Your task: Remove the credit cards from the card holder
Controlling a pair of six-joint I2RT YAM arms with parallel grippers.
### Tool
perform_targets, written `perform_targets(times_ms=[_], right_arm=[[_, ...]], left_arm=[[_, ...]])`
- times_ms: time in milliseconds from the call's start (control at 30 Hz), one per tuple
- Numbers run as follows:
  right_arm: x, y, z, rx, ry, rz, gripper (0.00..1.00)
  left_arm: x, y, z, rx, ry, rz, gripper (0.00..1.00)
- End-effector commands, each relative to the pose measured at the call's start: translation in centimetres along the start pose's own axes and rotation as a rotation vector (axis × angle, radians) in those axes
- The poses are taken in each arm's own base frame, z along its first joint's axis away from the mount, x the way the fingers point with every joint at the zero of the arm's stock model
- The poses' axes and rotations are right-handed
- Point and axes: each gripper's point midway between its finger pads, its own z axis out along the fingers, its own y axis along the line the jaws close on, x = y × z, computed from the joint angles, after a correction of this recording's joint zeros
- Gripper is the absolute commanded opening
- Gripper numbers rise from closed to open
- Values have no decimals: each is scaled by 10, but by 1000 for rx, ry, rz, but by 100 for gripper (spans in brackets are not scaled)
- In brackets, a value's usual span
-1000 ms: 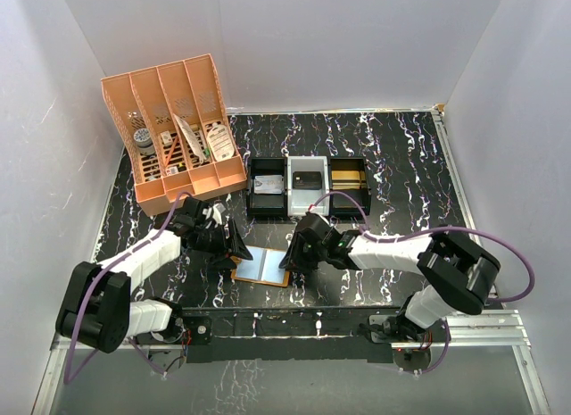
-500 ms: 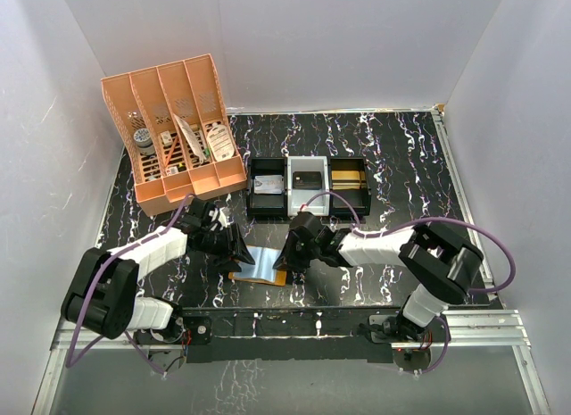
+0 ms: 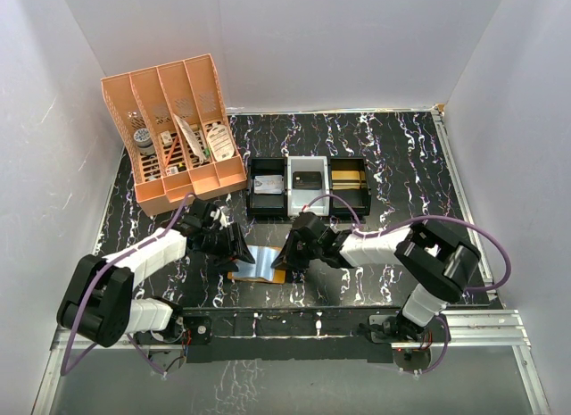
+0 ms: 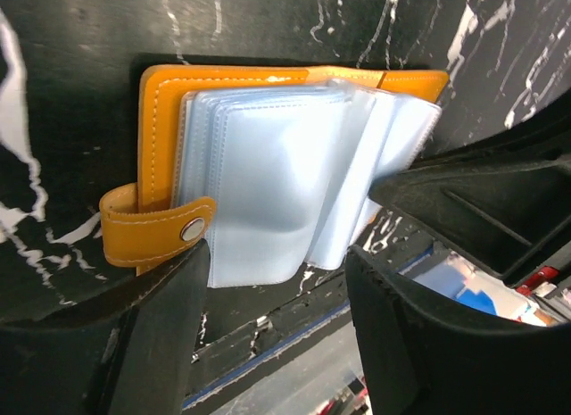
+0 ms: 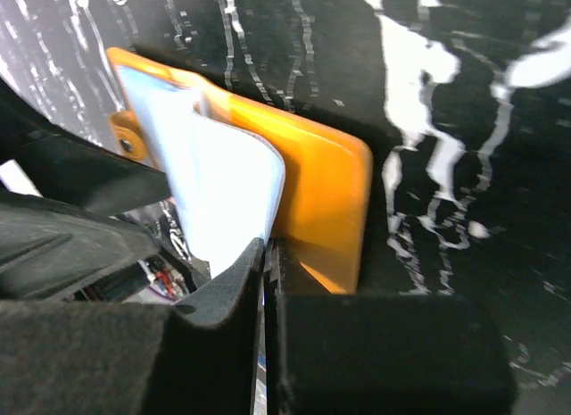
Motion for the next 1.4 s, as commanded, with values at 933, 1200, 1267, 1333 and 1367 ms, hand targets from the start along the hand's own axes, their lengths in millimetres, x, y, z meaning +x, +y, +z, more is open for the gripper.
perform_targets(times_ms=[933, 1200, 1267, 1333, 1367], right_arm=[[-95, 16, -81, 128, -328, -218, 70], [-216, 56, -243, 326, -911, -521, 98], [-234, 61, -284, 399, -1051, -563, 98], [-247, 65, -317, 459, -1135, -604, 98], [-252, 66, -330, 485, -1168, -606, 98]], left_arm=[[-58, -15, -75, -191, -367, 104, 98], [-134, -35, -191, -489, -738, 98, 99], [-144, -39, -219, -544, -816, 95, 99], [-148, -45, -243, -566, -882, 97, 99], [-149, -48, -256, -568, -918, 98, 99]])
